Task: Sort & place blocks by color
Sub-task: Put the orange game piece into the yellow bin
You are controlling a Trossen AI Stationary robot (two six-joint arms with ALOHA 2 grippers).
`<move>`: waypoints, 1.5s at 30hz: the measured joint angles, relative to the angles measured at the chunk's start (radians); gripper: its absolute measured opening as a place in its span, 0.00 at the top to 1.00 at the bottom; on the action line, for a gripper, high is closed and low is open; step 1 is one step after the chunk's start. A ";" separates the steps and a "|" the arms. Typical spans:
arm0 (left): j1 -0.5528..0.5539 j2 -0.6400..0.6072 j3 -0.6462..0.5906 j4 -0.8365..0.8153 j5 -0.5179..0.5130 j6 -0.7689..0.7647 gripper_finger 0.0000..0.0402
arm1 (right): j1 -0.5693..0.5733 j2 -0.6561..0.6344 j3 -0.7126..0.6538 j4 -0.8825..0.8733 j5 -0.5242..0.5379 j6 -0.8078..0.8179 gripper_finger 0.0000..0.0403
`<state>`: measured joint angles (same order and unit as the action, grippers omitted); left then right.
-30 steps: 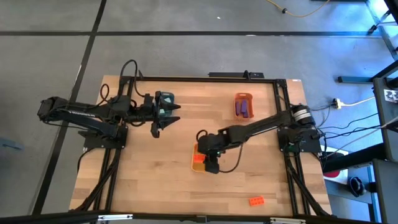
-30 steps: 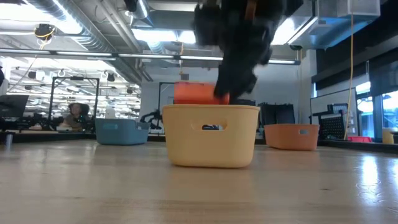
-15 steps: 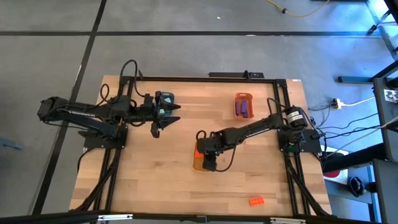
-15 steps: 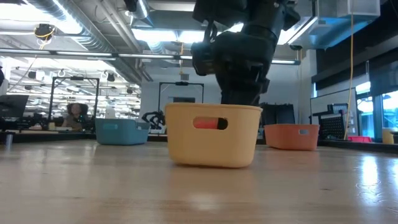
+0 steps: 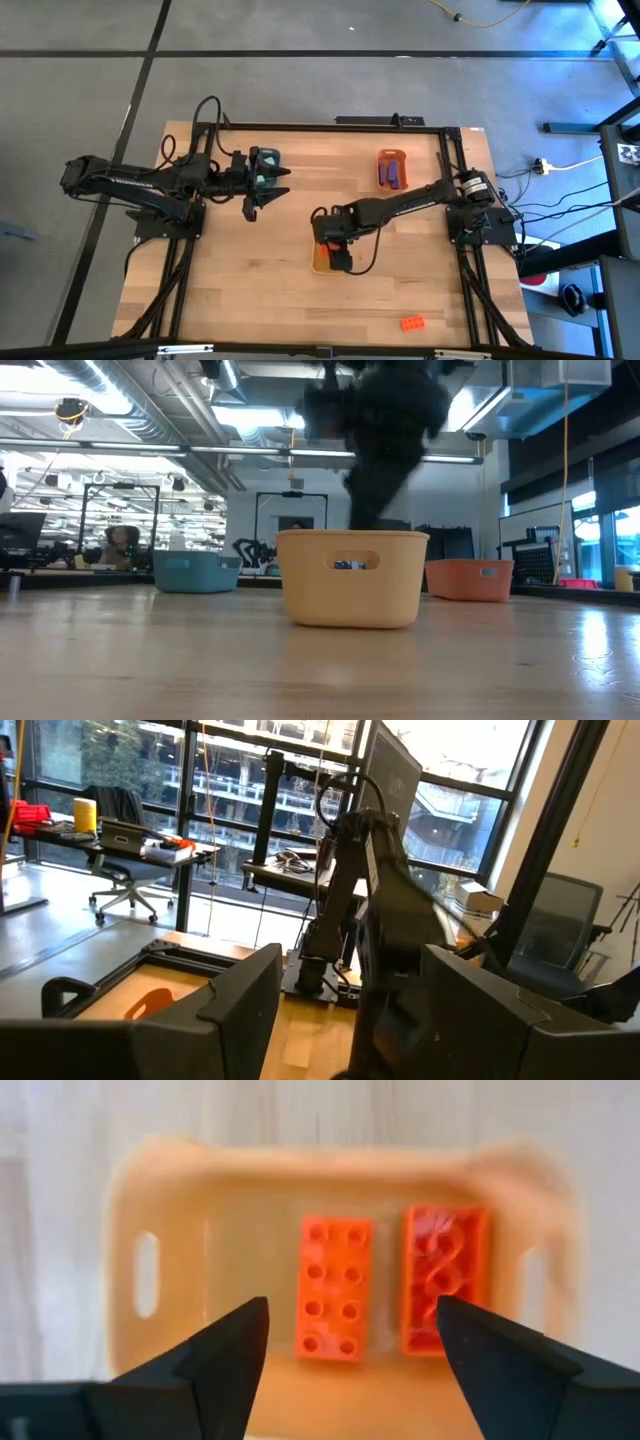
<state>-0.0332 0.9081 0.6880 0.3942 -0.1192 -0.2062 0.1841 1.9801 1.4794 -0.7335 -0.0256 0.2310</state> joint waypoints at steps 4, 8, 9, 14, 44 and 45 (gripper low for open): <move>0.000 0.000 0.000 0.000 -0.002 0.007 0.42 | -0.014 -0.050 0.065 -0.047 0.002 -0.109 0.29; 0.000 0.000 0.000 0.000 -0.008 0.007 0.42 | -0.028 -0.167 0.021 -0.095 0.044 -0.131 0.29; 0.000 0.000 0.000 0.000 -0.010 0.007 0.42 | -0.031 -0.210 -0.008 -0.106 0.063 -0.126 0.29; 0.000 0.000 0.000 -0.001 -0.018 0.007 0.42 | -0.037 -0.495 -0.269 -0.049 0.118 0.024 0.29; 0.000 0.000 0.000 -0.004 -0.022 0.003 0.42 | -0.036 -1.046 -0.778 0.992 0.164 -0.004 0.29; 0.000 0.000 0.000 -0.004 -0.022 0.003 0.42 | -0.036 -1.046 -0.778 0.992 0.164 -0.004 0.29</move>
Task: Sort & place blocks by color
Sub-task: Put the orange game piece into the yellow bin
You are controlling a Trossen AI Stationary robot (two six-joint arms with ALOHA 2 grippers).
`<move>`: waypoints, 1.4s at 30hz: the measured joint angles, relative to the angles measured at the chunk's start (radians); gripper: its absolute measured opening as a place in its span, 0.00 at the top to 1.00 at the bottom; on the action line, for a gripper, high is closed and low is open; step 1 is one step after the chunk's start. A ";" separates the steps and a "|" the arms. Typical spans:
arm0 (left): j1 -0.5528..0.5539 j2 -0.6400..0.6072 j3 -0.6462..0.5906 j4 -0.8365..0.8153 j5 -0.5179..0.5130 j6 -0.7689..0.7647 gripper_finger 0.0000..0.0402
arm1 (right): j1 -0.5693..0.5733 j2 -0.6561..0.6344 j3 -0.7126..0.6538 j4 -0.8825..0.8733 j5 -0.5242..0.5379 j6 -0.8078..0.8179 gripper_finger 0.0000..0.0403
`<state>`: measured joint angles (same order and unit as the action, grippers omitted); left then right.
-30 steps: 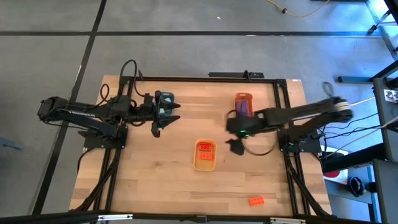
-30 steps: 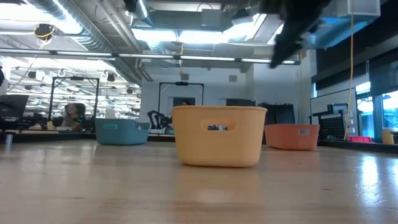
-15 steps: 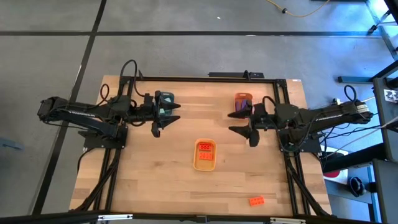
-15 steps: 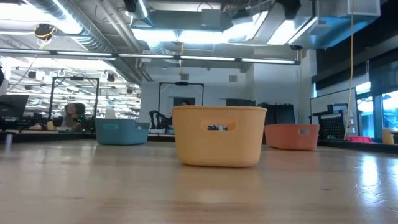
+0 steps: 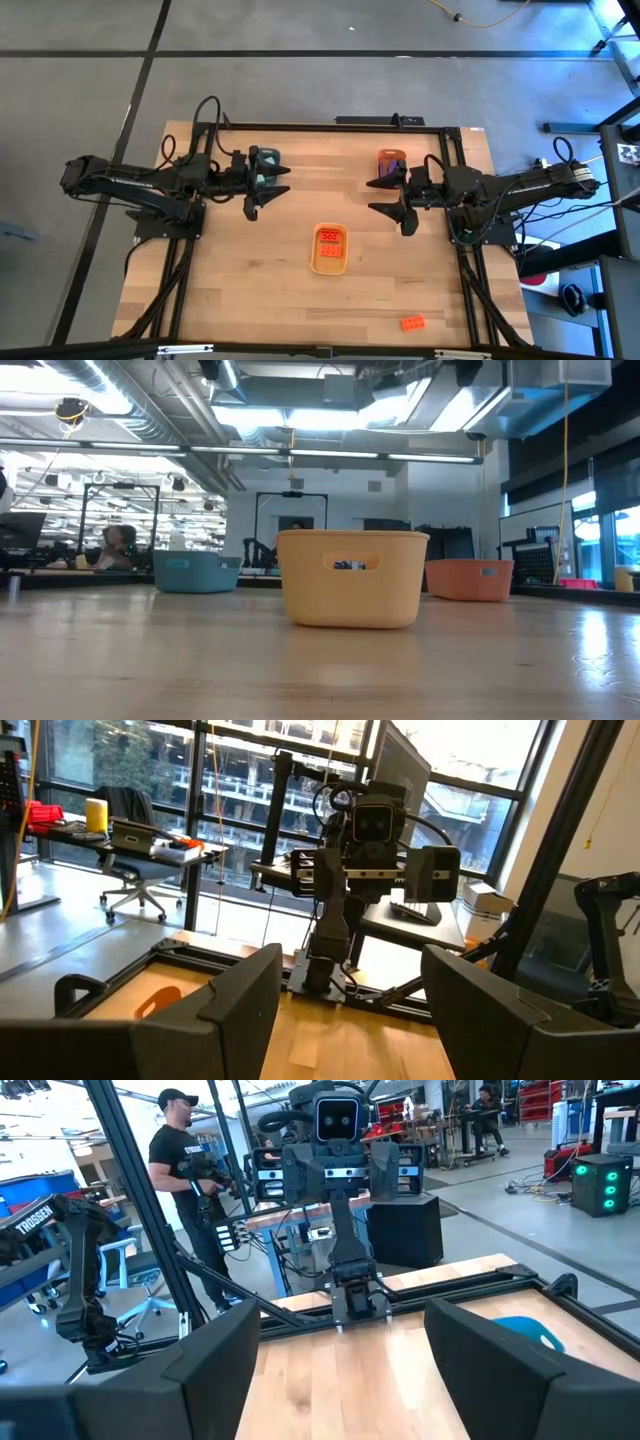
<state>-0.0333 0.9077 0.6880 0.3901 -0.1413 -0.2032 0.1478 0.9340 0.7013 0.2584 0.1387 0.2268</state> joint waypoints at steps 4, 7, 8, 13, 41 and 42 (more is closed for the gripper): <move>0.000 0.000 0.000 0.000 0.000 0.000 0.42 | 0.000 0.000 0.000 0.000 0.000 0.000 0.29; 0.000 0.000 0.000 0.000 -0.005 0.000 0.42 | 0.000 0.000 0.000 0.000 0.000 0.000 0.29; 0.000 0.000 0.000 0.000 -0.007 0.000 0.42 | 0.000 0.000 0.000 0.000 0.000 0.000 0.29; 0.000 0.000 0.000 0.000 -0.008 0.000 0.42 | 0.000 0.000 0.000 0.000 0.000 0.006 0.29; 0.000 0.000 -0.001 0.000 -0.007 0.005 0.42 | 0.523 0.386 0.483 -1.254 -0.344 0.582 0.29; 0.000 0.000 -0.001 0.000 -0.007 0.005 0.42 | 0.567 0.409 0.469 -1.239 -0.344 0.608 0.29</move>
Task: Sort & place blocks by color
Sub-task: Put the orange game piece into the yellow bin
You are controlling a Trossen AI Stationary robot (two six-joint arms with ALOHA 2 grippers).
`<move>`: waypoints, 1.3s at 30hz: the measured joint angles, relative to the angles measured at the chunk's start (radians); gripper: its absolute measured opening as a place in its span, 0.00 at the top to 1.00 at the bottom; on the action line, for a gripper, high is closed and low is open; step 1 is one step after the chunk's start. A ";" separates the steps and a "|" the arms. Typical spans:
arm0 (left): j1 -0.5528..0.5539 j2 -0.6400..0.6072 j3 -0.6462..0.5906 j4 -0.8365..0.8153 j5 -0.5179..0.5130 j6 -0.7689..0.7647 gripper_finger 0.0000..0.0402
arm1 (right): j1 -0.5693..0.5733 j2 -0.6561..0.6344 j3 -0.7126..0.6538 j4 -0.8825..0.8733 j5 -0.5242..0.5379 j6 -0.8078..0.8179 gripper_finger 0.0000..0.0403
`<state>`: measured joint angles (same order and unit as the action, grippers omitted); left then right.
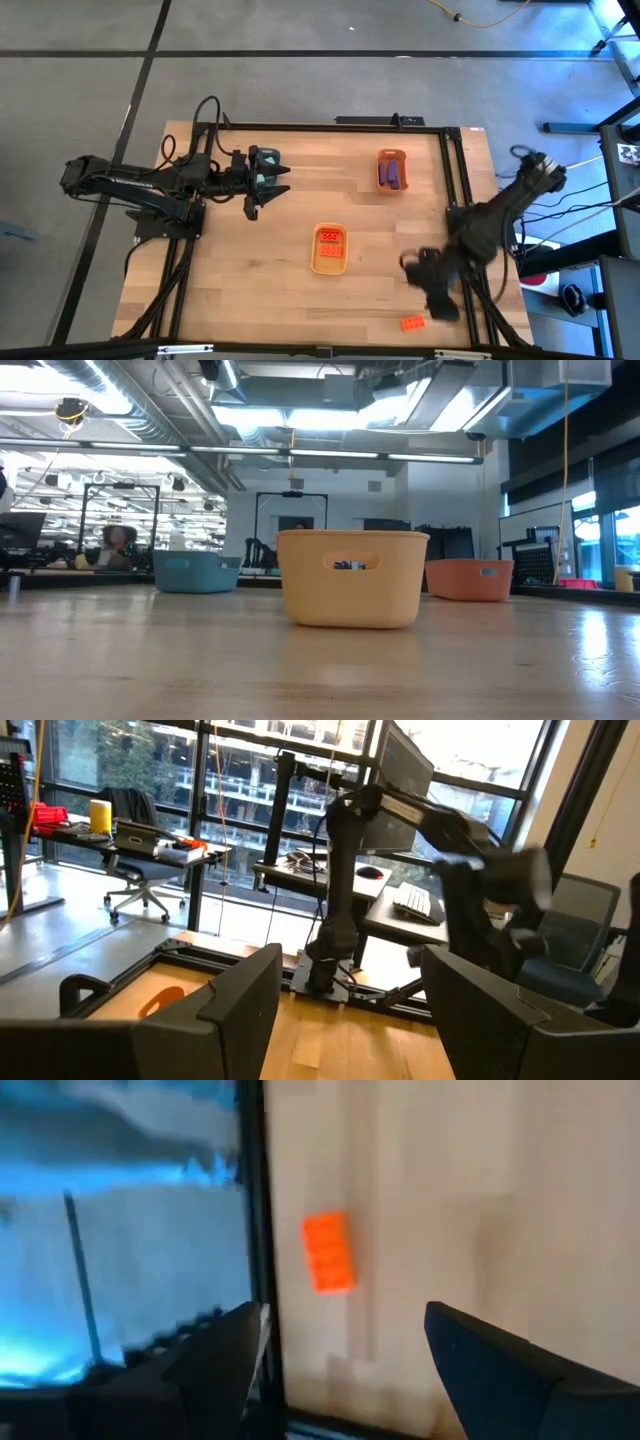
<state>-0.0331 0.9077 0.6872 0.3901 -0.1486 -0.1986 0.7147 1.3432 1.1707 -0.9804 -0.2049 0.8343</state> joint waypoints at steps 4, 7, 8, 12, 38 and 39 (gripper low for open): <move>0.000 0.000 0.000 0.000 0.000 0.000 0.42 | 0.146 0.092 -0.033 0.139 0.034 0.064 0.29; 0.000 0.000 0.000 0.000 0.000 0.000 0.42 | 0.215 0.181 -0.036 0.211 0.109 0.078 0.29; 0.000 0.000 0.000 0.000 0.000 0.000 0.42 | 0.229 0.210 -0.036 0.229 0.128 0.078 0.29; 0.000 0.000 0.000 0.000 0.000 0.000 0.42 | 0.248 0.324 -0.036 0.266 0.167 0.078 0.29; 0.000 0.000 0.000 0.000 -0.031 0.000 0.42 | 0.249 0.556 -0.030 0.271 0.195 0.076 0.37; 0.000 0.000 0.000 0.000 -0.031 0.000 0.42 | 0.249 0.554 -0.030 0.262 0.199 0.069 0.41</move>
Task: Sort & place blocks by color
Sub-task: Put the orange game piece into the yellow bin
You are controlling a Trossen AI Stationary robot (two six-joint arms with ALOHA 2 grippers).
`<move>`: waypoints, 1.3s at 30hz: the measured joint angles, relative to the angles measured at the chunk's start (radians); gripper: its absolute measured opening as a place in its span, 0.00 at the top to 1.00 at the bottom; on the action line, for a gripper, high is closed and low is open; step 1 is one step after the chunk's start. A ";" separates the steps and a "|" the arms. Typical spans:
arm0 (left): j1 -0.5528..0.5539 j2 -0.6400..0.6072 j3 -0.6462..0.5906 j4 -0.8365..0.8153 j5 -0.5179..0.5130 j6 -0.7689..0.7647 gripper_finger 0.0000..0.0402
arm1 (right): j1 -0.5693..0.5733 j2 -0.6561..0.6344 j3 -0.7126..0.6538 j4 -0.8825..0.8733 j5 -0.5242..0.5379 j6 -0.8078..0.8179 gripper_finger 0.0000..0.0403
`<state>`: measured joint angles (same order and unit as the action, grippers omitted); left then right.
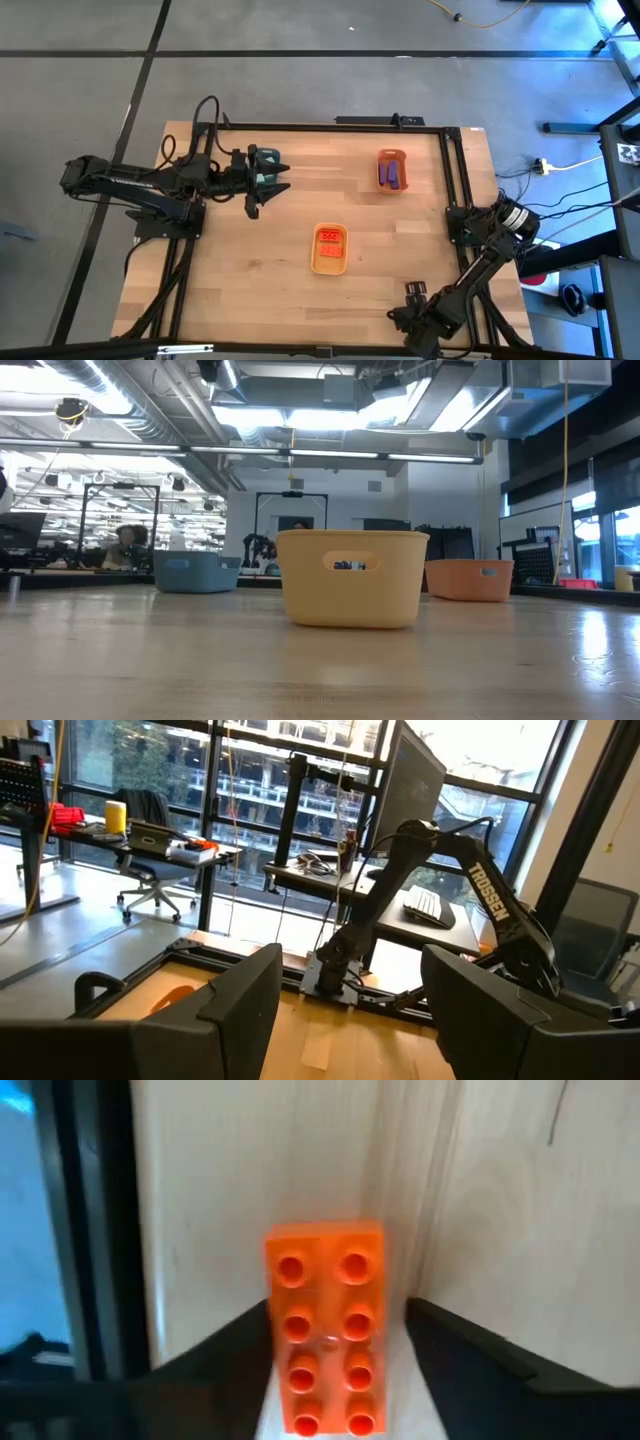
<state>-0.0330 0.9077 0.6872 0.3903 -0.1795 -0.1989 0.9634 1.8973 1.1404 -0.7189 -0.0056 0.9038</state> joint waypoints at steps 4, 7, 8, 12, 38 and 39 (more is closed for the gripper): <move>0.000 0.000 0.000 0.000 -0.003 0.000 0.42 | -0.007 0.000 0.000 -0.029 -0.005 -0.099 0.64; 0.000 0.000 0.000 0.000 -0.003 -0.001 0.42 | -0.024 -0.004 0.000 -0.045 -0.014 -0.198 0.65; 0.000 0.000 0.000 0.000 -0.003 -0.001 0.42 | -0.034 -0.008 -0.001 -0.058 -0.025 -0.229 0.65; 0.000 0.000 0.000 0.000 -0.003 -0.002 0.42 | -0.085 -0.078 -0.074 -0.102 -0.021 -0.250 0.65; 0.018 0.002 0.001 -0.017 0.093 -0.044 0.42 | -0.774 -0.754 -0.523 1.174 0.288 -0.442 0.65; 0.024 0.004 0.001 -0.017 0.084 -0.045 0.42 | -0.792 -0.742 -0.508 1.192 0.266 -0.462 0.65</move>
<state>-0.0088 0.9117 0.6880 0.3731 -0.0959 -0.2442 0.1715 1.1556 0.6325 0.4731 0.2603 0.4420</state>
